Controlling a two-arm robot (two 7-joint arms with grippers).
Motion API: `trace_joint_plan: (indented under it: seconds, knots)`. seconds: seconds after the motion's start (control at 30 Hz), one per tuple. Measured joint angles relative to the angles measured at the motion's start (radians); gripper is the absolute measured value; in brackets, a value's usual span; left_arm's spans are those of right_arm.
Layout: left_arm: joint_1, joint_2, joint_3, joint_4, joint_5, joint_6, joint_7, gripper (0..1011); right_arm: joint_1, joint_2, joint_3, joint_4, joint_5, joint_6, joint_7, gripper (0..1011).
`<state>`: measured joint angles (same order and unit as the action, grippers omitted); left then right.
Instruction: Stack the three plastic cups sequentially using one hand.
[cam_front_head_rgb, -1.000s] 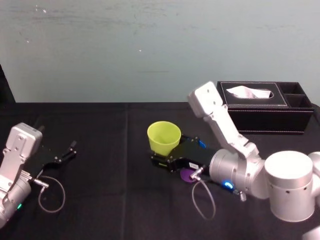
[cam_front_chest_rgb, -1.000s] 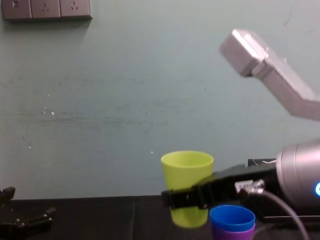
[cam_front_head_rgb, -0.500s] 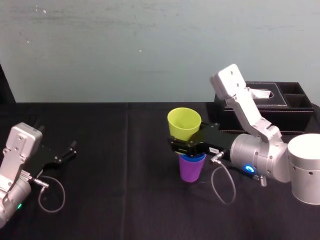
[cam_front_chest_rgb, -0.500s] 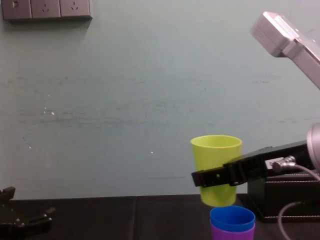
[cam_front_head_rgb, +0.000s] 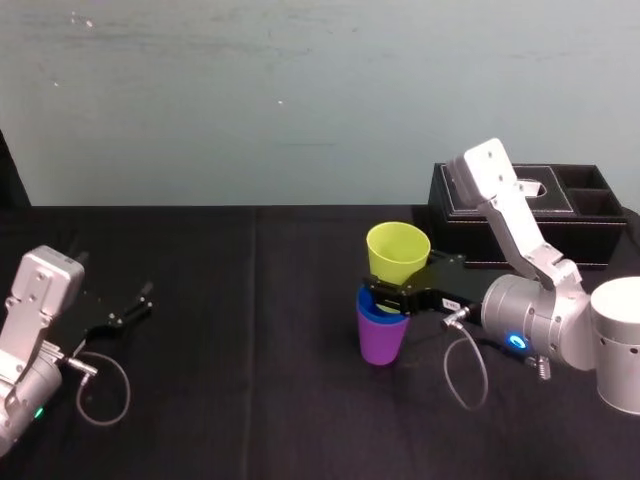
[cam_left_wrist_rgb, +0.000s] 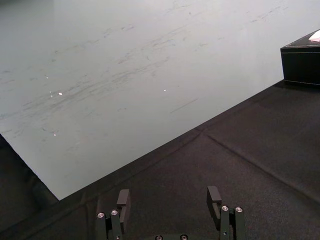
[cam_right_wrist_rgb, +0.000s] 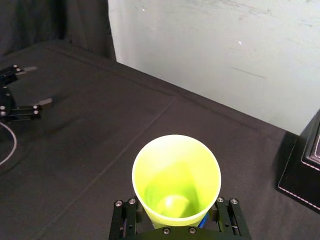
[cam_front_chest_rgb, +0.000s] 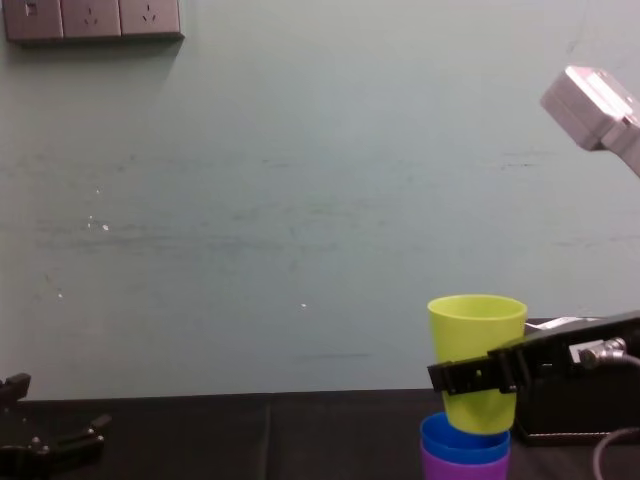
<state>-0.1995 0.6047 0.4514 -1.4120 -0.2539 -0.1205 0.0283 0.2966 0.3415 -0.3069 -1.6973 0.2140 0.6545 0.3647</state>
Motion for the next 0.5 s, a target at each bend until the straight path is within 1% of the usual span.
trace_joint_plan:
  seconds: [0.23, 0.5]
  knots:
    - [0.000, 0.000, 0.000, 0.000, 0.000, 0.000, 0.000, 1000, 0.008, -0.001, 0.001, 0.031, 0.016, -0.018, -0.010, 710]
    - [0.000, 0.000, 0.000, 0.000, 0.000, 0.000, 0.000, 1000, 0.021, -0.003, -0.010, 0.058, 0.026, -0.031, -0.018, 710]
